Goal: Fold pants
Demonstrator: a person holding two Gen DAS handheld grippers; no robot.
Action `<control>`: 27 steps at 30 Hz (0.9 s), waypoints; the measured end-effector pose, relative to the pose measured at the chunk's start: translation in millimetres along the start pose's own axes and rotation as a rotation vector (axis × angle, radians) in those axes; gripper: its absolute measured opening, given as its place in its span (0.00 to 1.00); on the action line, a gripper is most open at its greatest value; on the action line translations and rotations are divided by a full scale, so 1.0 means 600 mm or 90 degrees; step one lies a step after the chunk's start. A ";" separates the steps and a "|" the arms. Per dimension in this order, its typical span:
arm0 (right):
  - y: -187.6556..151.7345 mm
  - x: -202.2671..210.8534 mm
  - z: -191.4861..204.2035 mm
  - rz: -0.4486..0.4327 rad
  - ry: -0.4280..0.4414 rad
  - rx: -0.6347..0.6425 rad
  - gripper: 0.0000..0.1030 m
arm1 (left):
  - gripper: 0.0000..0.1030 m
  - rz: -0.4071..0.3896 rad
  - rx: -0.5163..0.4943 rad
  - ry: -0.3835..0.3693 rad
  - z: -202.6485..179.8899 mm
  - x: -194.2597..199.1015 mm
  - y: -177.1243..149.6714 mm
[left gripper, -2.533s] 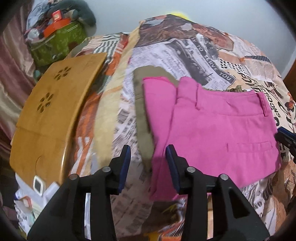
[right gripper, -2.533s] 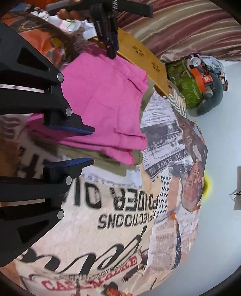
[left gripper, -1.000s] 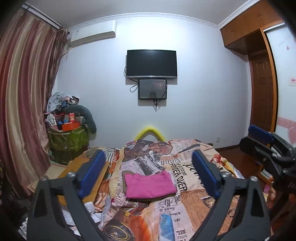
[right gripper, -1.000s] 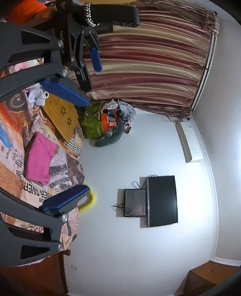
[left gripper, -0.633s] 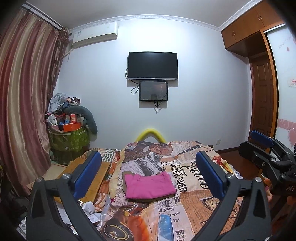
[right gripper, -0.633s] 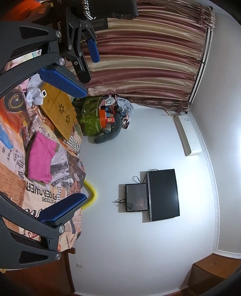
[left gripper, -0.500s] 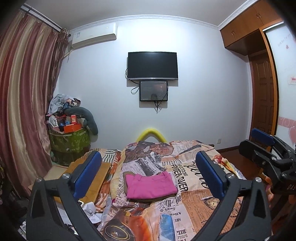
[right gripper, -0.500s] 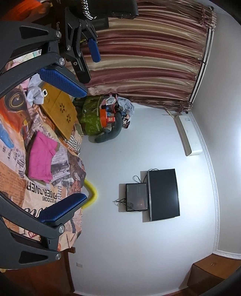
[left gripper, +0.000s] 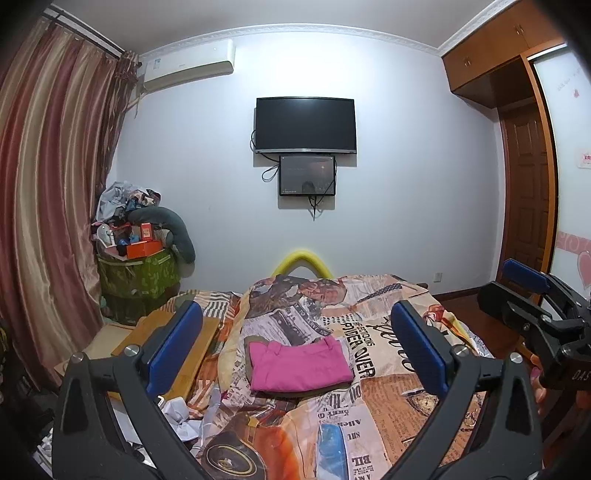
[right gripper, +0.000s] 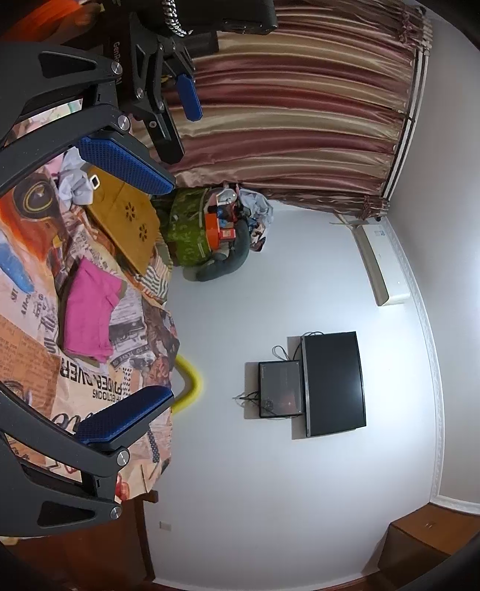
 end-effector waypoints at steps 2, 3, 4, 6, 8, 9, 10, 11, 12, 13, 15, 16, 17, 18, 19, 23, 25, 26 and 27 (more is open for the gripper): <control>0.000 0.001 -0.002 0.001 -0.001 -0.003 1.00 | 1.00 0.002 -0.001 -0.003 -0.002 -0.001 -0.002; 0.001 0.002 -0.003 0.001 -0.002 -0.003 1.00 | 1.00 0.003 -0.001 -0.005 -0.003 -0.001 -0.003; 0.003 0.000 -0.003 0.002 -0.002 -0.003 1.00 | 1.00 0.004 -0.002 -0.006 -0.004 -0.001 -0.003; 0.004 0.002 -0.004 0.001 -0.003 -0.001 1.00 | 1.00 0.004 -0.003 -0.008 -0.006 -0.002 -0.004; 0.005 0.003 -0.004 0.003 -0.003 -0.001 1.00 | 1.00 0.004 -0.003 -0.010 -0.006 -0.001 -0.004; 0.003 0.002 -0.003 0.004 -0.003 -0.001 1.00 | 1.00 0.003 -0.002 -0.012 -0.006 -0.001 -0.004; 0.004 0.003 -0.003 0.004 -0.004 -0.001 1.00 | 1.00 0.003 -0.002 -0.013 -0.008 -0.001 -0.004; 0.004 0.002 -0.003 0.004 -0.005 -0.001 1.00 | 1.00 0.003 -0.002 -0.013 -0.008 -0.001 -0.003; 0.004 0.002 -0.004 0.005 -0.005 -0.002 1.00 | 1.00 0.003 -0.003 -0.014 -0.008 -0.001 -0.004; 0.005 0.002 -0.005 0.006 -0.005 -0.002 1.00 | 1.00 0.003 -0.003 -0.015 -0.010 -0.001 -0.003; 0.003 0.002 -0.005 0.008 -0.007 -0.002 1.00 | 1.00 0.004 -0.003 -0.016 -0.010 -0.001 -0.003; 0.002 0.003 -0.005 0.009 -0.007 -0.002 1.00 | 1.00 0.003 -0.003 -0.016 -0.009 -0.002 -0.003; 0.003 0.003 -0.006 0.009 -0.008 -0.003 1.00 | 1.00 0.003 -0.004 -0.016 -0.010 -0.002 -0.003; 0.003 0.004 -0.007 0.009 -0.008 -0.003 1.00 | 1.00 0.004 -0.004 -0.017 -0.010 -0.002 -0.003; 0.002 0.004 -0.008 0.010 -0.008 -0.003 1.00 | 1.00 0.004 -0.003 -0.017 -0.011 -0.002 -0.003; 0.001 0.005 -0.009 0.011 -0.009 -0.006 1.00 | 1.00 0.004 -0.005 -0.021 -0.015 -0.005 -0.001; 0.000 0.005 -0.009 0.011 -0.009 -0.006 1.00 | 1.00 0.004 -0.007 -0.024 -0.017 -0.006 0.000; 0.000 0.005 -0.010 0.012 -0.010 -0.006 1.00 | 1.00 0.004 -0.007 -0.025 -0.017 -0.007 0.000; 0.000 0.004 -0.010 0.012 -0.010 -0.006 1.00 | 1.00 0.004 -0.006 -0.025 -0.016 -0.009 0.000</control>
Point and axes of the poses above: each gripper's, at about its wrist camera, not at the fingertips, and x roughly against the way its jaws point, z to its left, y to its top, the point moved 9 cm from there along -x, roughly the way its jaws point, and after that the axes turned 13 degrees about -z, right-handed, at the moved point
